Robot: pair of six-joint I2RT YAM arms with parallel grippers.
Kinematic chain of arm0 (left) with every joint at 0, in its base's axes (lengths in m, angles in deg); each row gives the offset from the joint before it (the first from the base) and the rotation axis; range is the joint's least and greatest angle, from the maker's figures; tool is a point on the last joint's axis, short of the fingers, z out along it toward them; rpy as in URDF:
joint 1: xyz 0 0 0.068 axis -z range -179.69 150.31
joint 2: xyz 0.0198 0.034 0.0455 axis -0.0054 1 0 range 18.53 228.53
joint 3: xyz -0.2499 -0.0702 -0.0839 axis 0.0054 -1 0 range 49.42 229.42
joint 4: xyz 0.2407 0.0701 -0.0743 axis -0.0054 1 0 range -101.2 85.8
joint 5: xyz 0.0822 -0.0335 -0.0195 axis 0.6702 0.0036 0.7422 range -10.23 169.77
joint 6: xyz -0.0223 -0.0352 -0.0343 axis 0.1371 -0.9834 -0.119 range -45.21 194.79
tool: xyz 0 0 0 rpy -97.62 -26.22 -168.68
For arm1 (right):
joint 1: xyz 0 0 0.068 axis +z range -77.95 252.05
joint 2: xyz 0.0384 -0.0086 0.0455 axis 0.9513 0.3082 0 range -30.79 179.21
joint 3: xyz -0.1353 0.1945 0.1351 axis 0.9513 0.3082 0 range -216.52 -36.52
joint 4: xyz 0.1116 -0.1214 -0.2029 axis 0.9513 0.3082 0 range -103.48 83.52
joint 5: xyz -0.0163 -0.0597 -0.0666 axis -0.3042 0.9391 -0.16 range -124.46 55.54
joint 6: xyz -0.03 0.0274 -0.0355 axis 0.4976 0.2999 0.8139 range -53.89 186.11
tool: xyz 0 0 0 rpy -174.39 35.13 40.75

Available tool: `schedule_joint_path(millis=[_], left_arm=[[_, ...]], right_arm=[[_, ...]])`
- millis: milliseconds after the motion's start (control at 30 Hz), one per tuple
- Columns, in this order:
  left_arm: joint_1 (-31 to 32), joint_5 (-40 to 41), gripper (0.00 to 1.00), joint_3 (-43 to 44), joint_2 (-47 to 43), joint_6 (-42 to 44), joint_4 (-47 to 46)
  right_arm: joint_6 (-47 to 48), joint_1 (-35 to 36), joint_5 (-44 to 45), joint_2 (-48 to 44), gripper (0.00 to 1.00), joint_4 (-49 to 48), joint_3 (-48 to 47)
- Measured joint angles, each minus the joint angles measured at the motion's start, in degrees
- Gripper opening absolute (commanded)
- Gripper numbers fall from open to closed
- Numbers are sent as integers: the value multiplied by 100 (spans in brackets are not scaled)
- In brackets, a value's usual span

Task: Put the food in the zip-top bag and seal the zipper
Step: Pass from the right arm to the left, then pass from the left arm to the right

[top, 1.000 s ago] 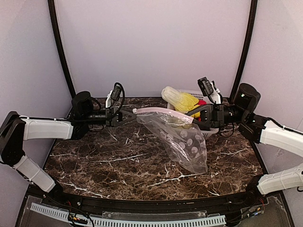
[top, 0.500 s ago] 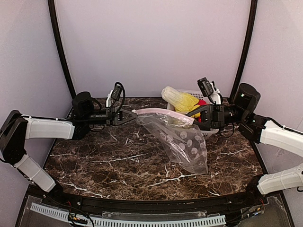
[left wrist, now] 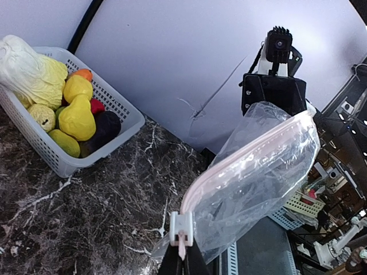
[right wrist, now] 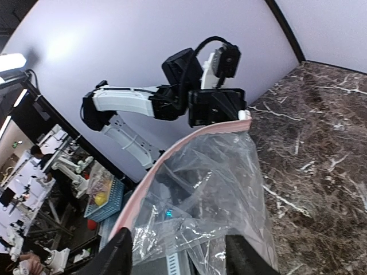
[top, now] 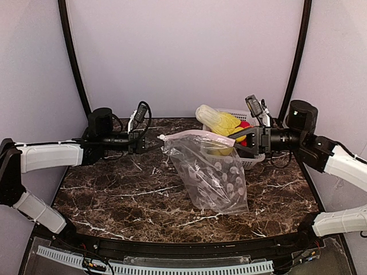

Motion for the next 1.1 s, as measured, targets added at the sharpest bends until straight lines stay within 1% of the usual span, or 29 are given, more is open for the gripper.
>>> schedule_joint_path(millis=[33,67,167,267,333,467,633,800,900,1033,1100], left_arm=[[0,111,1,105,-107,291,385],[0,247,1,223,-238,590,769],[0,557,1,503,-629,1364,1635],[15,721,1,763,-883,1996,2284],[46,817,1,964,-918,2358,2704],[249,997,1,1467,-807,3034,3567],[638,1038,1,1899,-649,3521,4256],[898,1045,1,2076,-529,3845,4673],[911,1071,1,1950,-544,3884,4625],[911,1082,1,1425,-634,3764,4260],[916,1082,1,1233,-662,3692,4155]], right_arm=[[61,-13,168,-79,75,214,-52],[295,-35,450,-199,78,623,-197],[835,-57,1158,-385,82,1534,-688],[1403,-59,1818,-404,83,2446,-1366],[1698,-59,2129,-367,83,2870,-1707],[2166,-52,2481,-247,79,3484,-2190],[2476,175,2487,74,68,3650,-2374],[2671,584,2347,782,57,3648,-2597],[2717,855,2240,1244,54,3576,-2782],[2730,1154,2173,1696,48,3427,-2861],[2712,1274,2151,1884,48,3359,-2861]])
